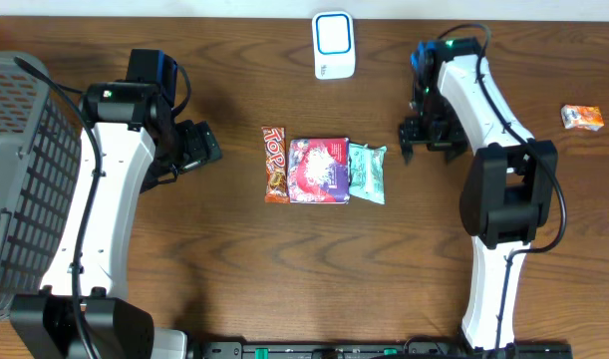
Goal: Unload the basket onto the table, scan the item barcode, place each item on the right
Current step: 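Move the right gripper back over the mint-green package, then grasp the mint-green package with the right gripper and lift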
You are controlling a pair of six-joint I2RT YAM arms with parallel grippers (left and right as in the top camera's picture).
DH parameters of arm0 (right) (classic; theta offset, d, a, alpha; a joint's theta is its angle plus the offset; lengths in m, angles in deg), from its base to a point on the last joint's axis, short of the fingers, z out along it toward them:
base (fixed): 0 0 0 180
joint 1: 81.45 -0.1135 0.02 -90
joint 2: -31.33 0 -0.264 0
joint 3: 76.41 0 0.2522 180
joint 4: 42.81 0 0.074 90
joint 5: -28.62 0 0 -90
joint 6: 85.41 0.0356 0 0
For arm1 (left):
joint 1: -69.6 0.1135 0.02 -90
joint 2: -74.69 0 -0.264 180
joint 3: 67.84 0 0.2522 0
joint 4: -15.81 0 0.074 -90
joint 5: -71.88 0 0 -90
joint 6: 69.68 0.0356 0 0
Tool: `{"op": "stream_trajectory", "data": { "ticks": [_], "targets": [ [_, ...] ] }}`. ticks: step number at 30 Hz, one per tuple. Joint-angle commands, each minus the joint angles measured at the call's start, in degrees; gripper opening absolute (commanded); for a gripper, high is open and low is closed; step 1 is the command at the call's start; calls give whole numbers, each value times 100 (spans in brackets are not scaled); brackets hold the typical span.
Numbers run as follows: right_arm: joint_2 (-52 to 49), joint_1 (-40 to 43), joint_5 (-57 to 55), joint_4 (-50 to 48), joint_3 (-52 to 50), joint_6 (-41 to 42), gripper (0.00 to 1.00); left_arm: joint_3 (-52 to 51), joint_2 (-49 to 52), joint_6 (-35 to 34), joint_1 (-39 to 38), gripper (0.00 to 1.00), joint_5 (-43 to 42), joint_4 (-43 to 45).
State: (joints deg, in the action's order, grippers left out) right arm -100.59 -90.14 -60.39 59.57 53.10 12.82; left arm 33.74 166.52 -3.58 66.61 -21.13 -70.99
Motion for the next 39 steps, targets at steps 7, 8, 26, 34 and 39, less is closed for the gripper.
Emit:
{"op": "stream_trajectory", "data": {
  "ticks": [7, 8, 26, 34, 39],
  "targets": [
    [151, -573, 1644, -691, -155, -719, 37, -11, 28, 76, 13, 98, 68, -4],
    [151, -627, 1572, -807, -249, -623, 35, -11, 28, 76, 13, 98, 68, -4],
    [186, -715, -1491, -1045, -837, 999, 27, -11, 28, 76, 13, 98, 68, -4],
    [186, -776, -688, -195, 17, 675, 45, -11, 28, 76, 13, 98, 68, -4],
    [184, -979, -68, -76, -127, 787, 47, -11, 28, 76, 13, 98, 68, -4]
  ]
}}
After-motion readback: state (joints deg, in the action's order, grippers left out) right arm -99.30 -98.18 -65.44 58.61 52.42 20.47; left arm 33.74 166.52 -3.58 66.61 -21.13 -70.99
